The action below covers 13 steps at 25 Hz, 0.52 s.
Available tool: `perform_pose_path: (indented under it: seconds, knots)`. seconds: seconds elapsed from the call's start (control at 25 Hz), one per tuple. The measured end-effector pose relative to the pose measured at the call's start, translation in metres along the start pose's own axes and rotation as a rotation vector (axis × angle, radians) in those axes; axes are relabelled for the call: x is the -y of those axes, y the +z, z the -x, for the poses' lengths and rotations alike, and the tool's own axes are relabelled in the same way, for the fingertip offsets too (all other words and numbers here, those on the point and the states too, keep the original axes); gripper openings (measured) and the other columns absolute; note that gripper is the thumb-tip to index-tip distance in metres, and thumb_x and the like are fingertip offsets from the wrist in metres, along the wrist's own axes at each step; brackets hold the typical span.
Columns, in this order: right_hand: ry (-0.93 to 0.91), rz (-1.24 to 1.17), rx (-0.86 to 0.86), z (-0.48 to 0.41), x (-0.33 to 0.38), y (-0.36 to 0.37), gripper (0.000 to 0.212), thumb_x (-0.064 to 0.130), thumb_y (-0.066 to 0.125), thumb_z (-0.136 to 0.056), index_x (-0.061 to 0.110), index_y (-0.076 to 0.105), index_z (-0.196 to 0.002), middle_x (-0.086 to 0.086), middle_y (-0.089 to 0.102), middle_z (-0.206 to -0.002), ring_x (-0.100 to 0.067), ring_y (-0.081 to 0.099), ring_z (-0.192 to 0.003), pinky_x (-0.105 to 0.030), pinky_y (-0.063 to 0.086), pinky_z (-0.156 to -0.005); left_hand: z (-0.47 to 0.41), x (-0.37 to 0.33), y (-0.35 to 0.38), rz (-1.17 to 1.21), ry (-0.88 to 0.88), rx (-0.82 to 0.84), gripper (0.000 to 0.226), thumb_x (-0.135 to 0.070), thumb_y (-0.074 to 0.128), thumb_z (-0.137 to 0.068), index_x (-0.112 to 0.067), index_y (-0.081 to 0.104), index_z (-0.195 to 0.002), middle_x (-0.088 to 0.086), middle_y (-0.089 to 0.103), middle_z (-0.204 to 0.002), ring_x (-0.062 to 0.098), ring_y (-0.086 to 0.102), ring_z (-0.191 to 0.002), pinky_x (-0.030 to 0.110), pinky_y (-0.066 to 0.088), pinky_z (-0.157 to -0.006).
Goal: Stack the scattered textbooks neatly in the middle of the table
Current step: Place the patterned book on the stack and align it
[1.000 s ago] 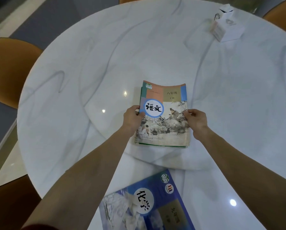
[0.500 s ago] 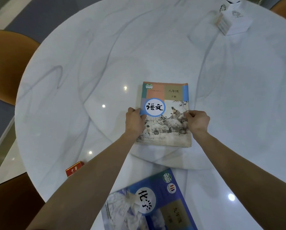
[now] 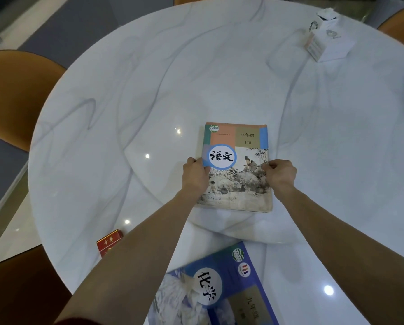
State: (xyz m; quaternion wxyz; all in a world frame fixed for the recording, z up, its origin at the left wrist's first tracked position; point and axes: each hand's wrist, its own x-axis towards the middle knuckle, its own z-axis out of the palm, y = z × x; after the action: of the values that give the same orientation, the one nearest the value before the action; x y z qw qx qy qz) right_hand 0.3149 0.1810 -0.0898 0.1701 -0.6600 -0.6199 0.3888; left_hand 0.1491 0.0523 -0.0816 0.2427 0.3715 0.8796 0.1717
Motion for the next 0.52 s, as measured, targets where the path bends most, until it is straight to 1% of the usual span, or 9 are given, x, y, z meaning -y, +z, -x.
perform_pose_path:
  seconds: [0.04, 0.08, 0.12, 0.16, 0.24, 0.28, 0.36, 0.44, 0.52]
  knots:
    - [0.004, 0.035, 0.012, 0.0, 0.001, -0.002, 0.022, 0.014, 0.06, -0.087, -0.005, 0.07, -0.09, -0.026, 0.071, -0.09, -0.038, 0.066, -0.085, -0.043, 0.057, -0.082, 0.001, 0.0, -0.002, -0.031, 0.002, 0.005, 0.032, -0.019, 0.041, -0.098, 0.001, 0.051, -0.121, 0.023, 0.048, -0.121, 0.037, 0.05, -0.107, 0.041, 0.045, -0.093]
    - [0.002, 0.073, 0.029, 0.002, 0.002, -0.004, 0.026, 0.016, 0.059, -0.088, -0.008, 0.069, -0.089, -0.026, 0.069, -0.083, -0.039, 0.065, -0.078, -0.043, 0.058, -0.078, 0.002, 0.0, -0.004, -0.062, 0.008, 0.005, 0.033, -0.021, 0.041, -0.098, 0.0, 0.05, -0.123, 0.022, 0.049, -0.12, 0.036, 0.05, -0.109, 0.042, 0.045, -0.092]
    - [-0.006, 0.117, 0.051, 0.004, 0.003, -0.006, 0.03, 0.019, 0.057, -0.089, -0.009, 0.069, -0.086, -0.023, 0.065, -0.076, -0.036, 0.061, -0.071, -0.039, 0.057, -0.071, 0.005, 0.0, -0.007, -0.084, 0.02, -0.001, 0.034, -0.022, 0.042, -0.098, -0.002, 0.049, -0.125, 0.021, 0.051, -0.12, 0.035, 0.05, -0.109, 0.043, 0.046, -0.091]
    - [-0.02, 0.166, 0.073, 0.008, 0.003, -0.009, 0.032, 0.021, 0.056, -0.089, -0.007, 0.068, -0.08, -0.019, 0.061, -0.073, -0.033, 0.057, -0.067, -0.034, 0.053, -0.065, 0.008, 0.0, -0.009, -0.099, 0.034, -0.01, 0.035, -0.022, 0.042, -0.097, -0.004, 0.048, -0.127, 0.02, 0.053, -0.119, 0.034, 0.05, -0.11, 0.043, 0.047, -0.09]
    - [-0.053, 0.28, 0.114, 0.016, 0.001, -0.014, 0.031, 0.025, 0.052, -0.09, 0.002, 0.06, -0.07, -0.016, 0.056, -0.077, -0.03, 0.054, -0.069, -0.03, 0.046, -0.063, 0.016, 0.001, -0.012, -0.139, 0.067, -0.032, 0.036, -0.022, 0.042, -0.097, -0.005, 0.049, -0.127, 0.019, 0.055, -0.119, 0.033, 0.051, -0.112, 0.044, 0.047, -0.089]
    - [-0.064, 0.341, 0.129, 0.022, 0.0, -0.018, 0.027, 0.025, 0.051, -0.089, 0.005, 0.058, -0.072, -0.015, 0.055, -0.081, -0.031, 0.055, -0.073, -0.031, 0.045, -0.065, 0.022, 0.001, -0.013, -0.174, 0.087, -0.04, 0.035, -0.023, 0.041, -0.097, -0.006, 0.051, -0.126, 0.018, 0.055, -0.119, 0.033, 0.051, -0.112, 0.044, 0.047, -0.089]
    - [-0.091, 0.466, 0.141, 0.034, -0.003, -0.024, 0.023, 0.024, 0.05, -0.089, 0.005, 0.061, -0.086, -0.016, 0.057, -0.092, -0.034, 0.06, -0.087, -0.033, 0.047, -0.072, 0.032, 0.001, -0.016, -0.258, 0.133, -0.044, 0.032, -0.024, 0.04, -0.097, -0.007, 0.054, -0.12, 0.017, 0.057, -0.117, 0.033, 0.052, -0.11, 0.043, 0.046, -0.087]
    - [-0.163, 0.574, 0.126, 0.047, -0.007, -0.029, 0.028, 0.026, 0.046, -0.091, 0.005, 0.062, -0.101, -0.016, 0.06, -0.104, -0.035, 0.059, -0.099, -0.036, 0.048, -0.081, 0.044, 0.001, -0.02, -0.346, 0.194, -0.048, 0.03, -0.025, 0.04, -0.097, -0.007, 0.056, -0.115, 0.015, 0.058, -0.112, 0.032, 0.053, -0.105, 0.041, 0.045, -0.084]
    - [-0.26, 0.624, 0.112, 0.061, -0.014, -0.035, 0.031, 0.025, 0.042, -0.092, 0.004, 0.061, -0.106, -0.016, 0.06, -0.109, -0.035, 0.057, -0.102, -0.038, 0.048, -0.085, 0.058, 0.0, -0.023, -0.403, 0.246, -0.051, 0.03, -0.026, 0.04, -0.096, -0.008, 0.056, -0.114, 0.014, 0.059, -0.111, 0.031, 0.054, -0.103, 0.04, 0.044, -0.083]
